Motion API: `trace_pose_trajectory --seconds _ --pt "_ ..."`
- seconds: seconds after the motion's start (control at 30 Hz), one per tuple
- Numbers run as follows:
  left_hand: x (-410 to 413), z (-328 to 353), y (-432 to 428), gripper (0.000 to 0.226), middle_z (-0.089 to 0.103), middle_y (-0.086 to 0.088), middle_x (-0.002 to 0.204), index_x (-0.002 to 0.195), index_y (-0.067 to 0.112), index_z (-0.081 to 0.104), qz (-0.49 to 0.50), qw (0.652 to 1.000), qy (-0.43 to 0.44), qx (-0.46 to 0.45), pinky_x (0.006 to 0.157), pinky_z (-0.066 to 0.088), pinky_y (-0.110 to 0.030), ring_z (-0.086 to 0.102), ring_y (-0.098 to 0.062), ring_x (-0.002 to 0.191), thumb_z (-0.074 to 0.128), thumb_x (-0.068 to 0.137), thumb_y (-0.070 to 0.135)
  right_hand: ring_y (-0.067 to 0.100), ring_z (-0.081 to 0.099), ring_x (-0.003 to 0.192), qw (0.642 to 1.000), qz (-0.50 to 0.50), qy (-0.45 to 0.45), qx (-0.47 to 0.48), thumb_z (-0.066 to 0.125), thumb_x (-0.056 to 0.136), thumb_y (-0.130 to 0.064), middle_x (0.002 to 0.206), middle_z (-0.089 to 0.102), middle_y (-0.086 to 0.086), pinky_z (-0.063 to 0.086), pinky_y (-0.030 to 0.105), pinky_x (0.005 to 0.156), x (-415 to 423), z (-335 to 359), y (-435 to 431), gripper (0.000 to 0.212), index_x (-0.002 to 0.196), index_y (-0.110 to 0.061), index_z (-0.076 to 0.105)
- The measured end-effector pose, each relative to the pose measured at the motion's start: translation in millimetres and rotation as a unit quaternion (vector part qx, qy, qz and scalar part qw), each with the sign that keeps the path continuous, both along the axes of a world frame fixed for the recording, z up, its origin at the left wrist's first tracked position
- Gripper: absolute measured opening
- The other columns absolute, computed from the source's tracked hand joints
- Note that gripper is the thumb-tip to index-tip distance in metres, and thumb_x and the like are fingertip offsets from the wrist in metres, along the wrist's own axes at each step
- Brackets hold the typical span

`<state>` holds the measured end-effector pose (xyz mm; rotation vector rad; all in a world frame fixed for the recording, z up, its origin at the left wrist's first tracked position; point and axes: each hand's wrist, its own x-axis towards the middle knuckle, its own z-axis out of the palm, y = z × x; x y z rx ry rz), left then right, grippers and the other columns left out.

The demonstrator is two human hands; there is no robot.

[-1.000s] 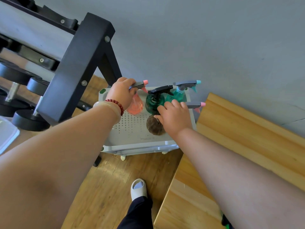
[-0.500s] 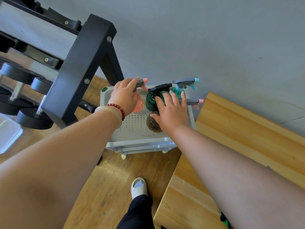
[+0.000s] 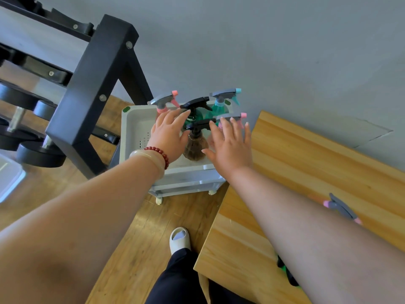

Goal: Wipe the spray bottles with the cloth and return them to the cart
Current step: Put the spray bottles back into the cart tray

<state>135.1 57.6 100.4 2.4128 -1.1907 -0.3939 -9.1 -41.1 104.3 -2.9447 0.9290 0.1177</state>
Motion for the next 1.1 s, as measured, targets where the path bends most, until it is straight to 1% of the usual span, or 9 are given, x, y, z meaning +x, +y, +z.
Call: trace_pose_trajectory --seconds 0.1,0.17,0.23,0.4,0.53,0.7,0.87,0.97,1.1 --pt "-24 -3 1 0.054 0.024 -0.003 0.16 0.153 0.028 0.029 -0.004 1.0 0.001 0.014 0.12 0.015 -0.051 0.012 -0.027 0.149 0.046 0.102 0.028 0.03 0.002 0.151 1.0 -0.016 0.003 0.004 0.038 0.1 -0.053 0.164 0.01 0.009 -0.007 0.053 0.119 -29 1 -2 0.072 0.157 -0.021 0.009" --pt "-41 -4 1 0.054 0.021 -0.003 0.161 0.153 0.028 0.028 -0.006 1.0 0.0 0.023 0.12 0.014 -0.051 0.011 -0.028 0.149 0.046 0.102 0.027 0.03 -0.002 0.152 0.999 -0.026 0.02 0.006 0.034 0.101 -0.054 0.165 0.004 0.008 -0.009 0.053 0.118 -49 1 -4 0.073 0.158 -0.022 0.002" --pt "-60 -3 -2 0.054 0.019 -0.003 0.162 0.153 0.028 0.028 -0.013 1.0 0.002 0.027 0.12 0.013 -0.049 0.01 -0.028 0.149 0.047 0.102 0.026 0.03 -0.003 0.152 0.998 -0.037 0.041 0.013 0.03 0.102 -0.055 0.165 0.002 0.008 -0.01 0.053 0.118 -71 1 -6 0.071 0.157 -0.023 -0.001" --pt "-113 -7 -12 0.054 0.024 -0.005 0.159 0.151 0.025 0.032 -0.026 0.999 0.033 0.016 0.119 0.015 -0.046 0.014 -0.028 0.147 0.049 0.1 0.021 0.029 -0.001 0.152 0.995 -0.076 0.047 0.042 0.034 0.102 -0.054 0.165 0.006 0.007 -0.009 0.053 0.118 -130 -7 -9 0.067 0.157 -0.024 0.01" --pt "-154 -14 -25 0.055 0.03 -0.003 0.157 0.15 0.024 0.035 -0.048 0.998 0.048 0.009 0.118 0.019 -0.044 0.019 -0.027 0.145 0.051 0.098 0.02 0.029 -0.002 0.152 0.992 -0.099 0.056 0.053 0.033 0.101 -0.056 0.165 0.006 0.008 -0.01 0.053 0.118 -174 -14 -13 0.068 0.157 -0.025 0.01" --pt "-208 -17 -38 0.054 0.026 -0.002 0.159 0.152 0.026 0.031 -0.082 0.993 0.077 0.044 0.119 0.02 -0.046 0.016 -0.025 0.147 0.046 0.1 0.023 0.028 0.0 0.152 0.988 -0.135 0.053 0.057 0.034 0.1 -0.056 0.164 0.009 0.008 -0.008 0.052 0.118 -219 -20 -17 0.069 0.157 -0.024 0.012" --pt "-258 -26 -44 0.054 0.024 0.001 0.159 0.153 0.029 0.029 -0.151 0.982 0.076 0.079 0.118 0.02 -0.045 0.015 -0.023 0.147 0.046 0.102 0.028 0.028 -0.001 0.152 0.98 -0.178 0.057 0.061 0.026 0.103 -0.053 0.165 0.008 0.007 -0.005 0.051 0.119 -261 -21 -29 0.064 0.157 -0.023 0.009" --pt "-281 -33 -45 0.054 0.024 0.001 0.159 0.153 0.029 0.027 -0.197 0.972 0.076 0.1 0.119 0.02 -0.044 0.015 -0.023 0.147 0.045 0.102 0.029 0.027 0.002 0.151 0.973 -0.219 0.052 0.059 0.023 0.104 -0.05 0.164 0.01 0.006 -0.004 0.05 0.12 -284 -21 -42 0.06 0.157 -0.022 0.013" --pt "-300 -38 -50 0.053 0.025 0.002 0.158 0.153 0.03 0.028 -0.219 0.966 0.072 0.114 0.118 0.021 -0.042 0.016 -0.022 0.147 0.044 0.103 0.03 0.027 0.005 0.151 0.958 -0.274 0.052 0.058 0.024 0.104 -0.048 0.163 0.014 0.006 -0.001 0.05 0.12 -312 -24 -59 0.056 0.155 -0.024 0.02"
